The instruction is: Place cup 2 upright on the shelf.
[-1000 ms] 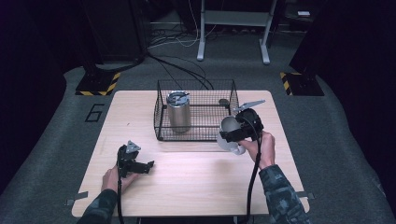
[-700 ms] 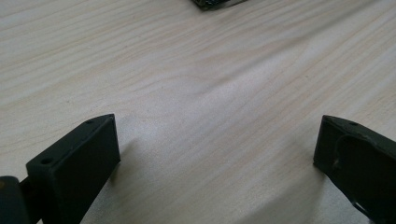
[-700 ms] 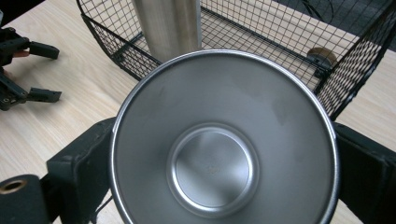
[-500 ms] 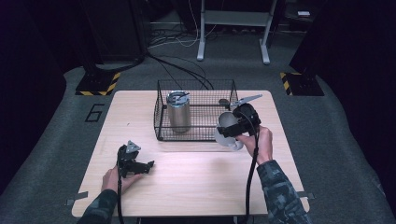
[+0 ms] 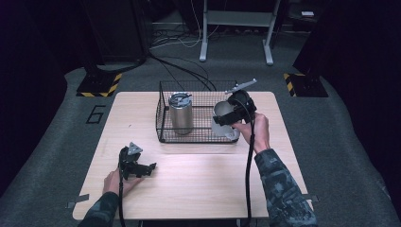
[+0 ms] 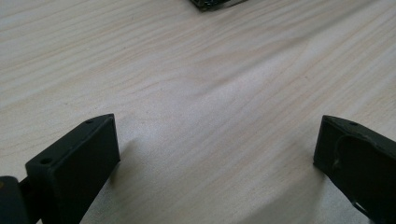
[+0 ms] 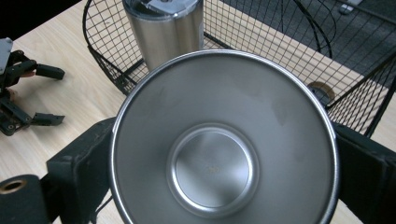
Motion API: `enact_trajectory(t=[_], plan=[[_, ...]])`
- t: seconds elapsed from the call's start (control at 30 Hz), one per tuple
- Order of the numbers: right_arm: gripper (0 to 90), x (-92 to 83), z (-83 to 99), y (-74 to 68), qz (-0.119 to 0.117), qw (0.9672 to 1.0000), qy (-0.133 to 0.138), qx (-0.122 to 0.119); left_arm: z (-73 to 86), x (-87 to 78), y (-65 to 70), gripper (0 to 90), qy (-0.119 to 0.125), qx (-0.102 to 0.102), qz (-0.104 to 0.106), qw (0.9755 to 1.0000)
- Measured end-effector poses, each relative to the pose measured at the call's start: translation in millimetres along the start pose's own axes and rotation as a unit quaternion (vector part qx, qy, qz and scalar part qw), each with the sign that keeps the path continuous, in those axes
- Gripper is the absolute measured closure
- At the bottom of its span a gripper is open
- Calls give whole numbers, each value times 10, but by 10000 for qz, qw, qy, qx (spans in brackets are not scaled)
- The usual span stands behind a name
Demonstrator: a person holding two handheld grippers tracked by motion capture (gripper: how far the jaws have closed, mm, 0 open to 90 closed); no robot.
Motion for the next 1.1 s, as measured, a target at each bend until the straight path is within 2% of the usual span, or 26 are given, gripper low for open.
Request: enact_trajectory(t=[0.33,0.37,0.57,0.77,0.83,1.1], plan=[[54,134,-198,50,28,9999,-69,-68,1,-6,-2,0,-41,13,19,10000],[54,150,-214,64,38,9999,-97,-135,0,-3,-1,0,-17,7,7,10000],[54,220,-298,91,58,9999,-97,-74,1,-5,-1,0,-40,11,23,10000],[54,264,-353,126,113,9998,-149,-113,-1,1,-2,0,12,16,-6,10000],[54,283,-361,146,109,9997,-172,-123,1,-6,-4,0,-42,29,16,10000],[54,369,-432,219,168,9996,-207,-15,1,-7,-4,0,-46,32,16,10000]])
Point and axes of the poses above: each handheld gripper's, and its own axes: x roughly forward along the jaws, z roughly out of its underside, y roughly to its right, the point moved 5 cm from there along x, roughly forward along the jaws, and after that the axes turned 2 degrees about -z, right-handed, at the moved point
